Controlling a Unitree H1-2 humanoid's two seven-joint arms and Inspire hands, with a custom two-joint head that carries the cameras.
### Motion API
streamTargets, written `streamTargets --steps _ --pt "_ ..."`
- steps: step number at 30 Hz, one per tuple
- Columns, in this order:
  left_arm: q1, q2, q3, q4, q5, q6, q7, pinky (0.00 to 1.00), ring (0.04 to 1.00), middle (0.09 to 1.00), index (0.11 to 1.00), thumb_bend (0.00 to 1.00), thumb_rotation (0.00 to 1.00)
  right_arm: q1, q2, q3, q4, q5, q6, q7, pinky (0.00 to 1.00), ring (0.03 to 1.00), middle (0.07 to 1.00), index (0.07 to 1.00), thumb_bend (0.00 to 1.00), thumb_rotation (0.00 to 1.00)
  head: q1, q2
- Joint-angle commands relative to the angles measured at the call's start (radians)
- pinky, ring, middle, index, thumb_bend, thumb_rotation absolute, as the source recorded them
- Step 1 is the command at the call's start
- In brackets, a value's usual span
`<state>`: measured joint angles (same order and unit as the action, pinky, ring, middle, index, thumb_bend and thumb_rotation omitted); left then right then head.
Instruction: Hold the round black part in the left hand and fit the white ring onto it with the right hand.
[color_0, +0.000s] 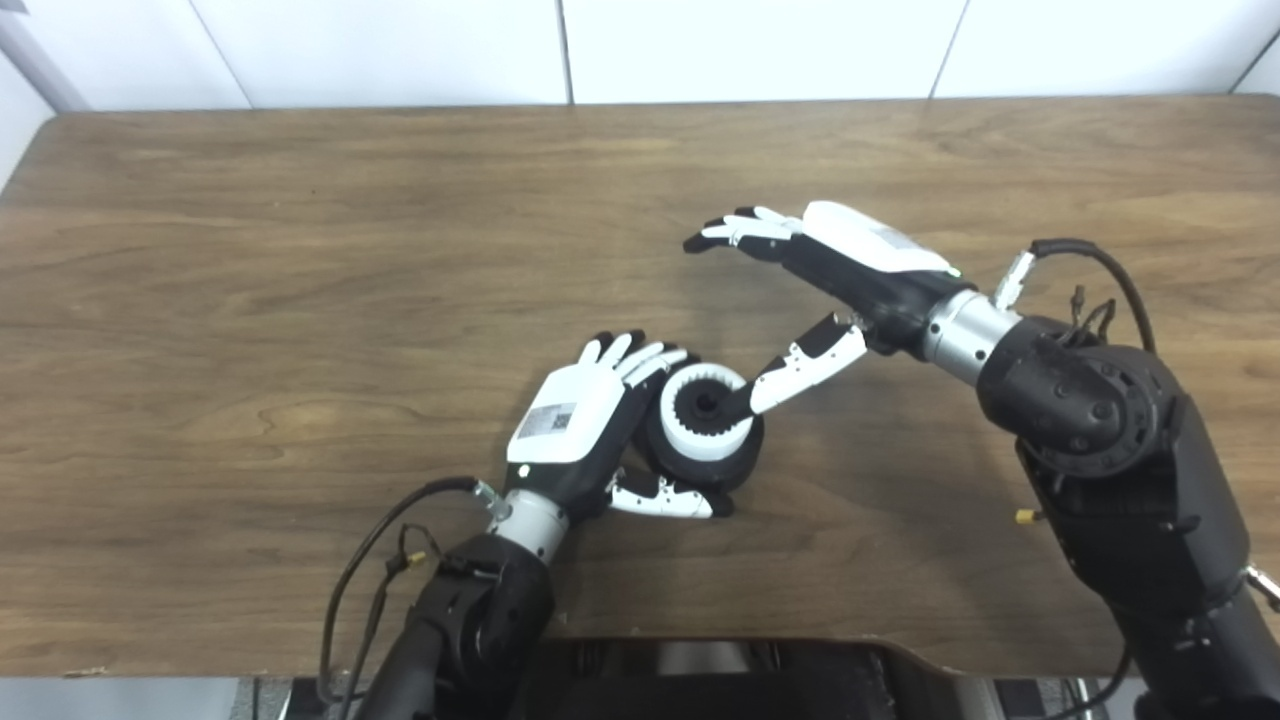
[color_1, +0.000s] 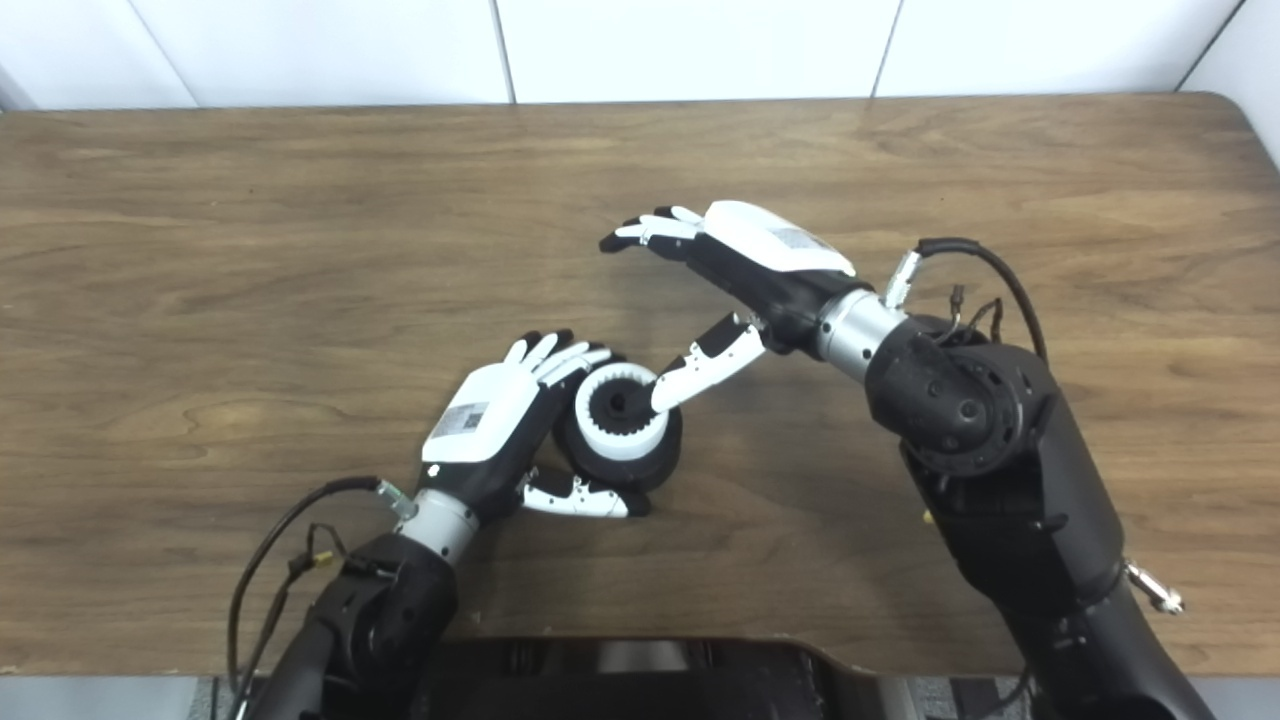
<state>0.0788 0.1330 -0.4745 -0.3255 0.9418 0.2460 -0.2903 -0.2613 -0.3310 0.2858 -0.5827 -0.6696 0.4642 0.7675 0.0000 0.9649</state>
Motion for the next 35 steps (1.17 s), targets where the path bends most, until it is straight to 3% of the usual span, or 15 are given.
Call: streamTargets --steps 1,11,20,26,35 --pt "0.006 0.017 -0.001 0.014 0.005 0.059 -0.089 1.0 1.0 1.0 0.997 1.0 0.43 -0.041 0.004 -0.015 -0.033 -0.009 0.004 -0.003 1.0 1.0 0.952 0.883 1.0 0.44 0.003 -0.001" --pt "-0.015 0.047 0.03 -0.013 -0.005 0.06 -0.13 1.0 1.0 1.0 1.0 1.0 0.42 -0.033 0.022 -0.034 -0.027 -0.013 0.004 -0.005 1.0 1.0 0.956 0.885 1.0 0.44 0.011 -0.01" --pt "-0.037 0.12 0.099 -0.162 -0.051 0.06 -0.258 1.0 1.0 1.0 1.0 1.0 0.48 -0.034 0.018 -0.061 -0.021 0.008 0.005 0.002 1.0 1.0 0.971 0.894 1.0 0.44 0.035 -0.022" --pt "-0.047 0.165 0.153 -0.283 -0.131 0.128 -0.388 1.0 1.0 1.0 1.0 1.0 0.47 -0.061 -0.019 -0.075 0.001 0.016 0.005 0.072 1.0 1.0 1.0 0.935 1.0 0.42 0.041 -0.032" --pt "-0.057 0.21 0.226 -0.371 -0.155 0.196 -0.45 1.0 1.0 1.0 1.0 1.0 0.47 -0.065 -0.049 -0.108 0.021 0.032 0.003 0.057 1.0 1.0 0.998 0.933 1.0 0.45 0.055 -0.047"
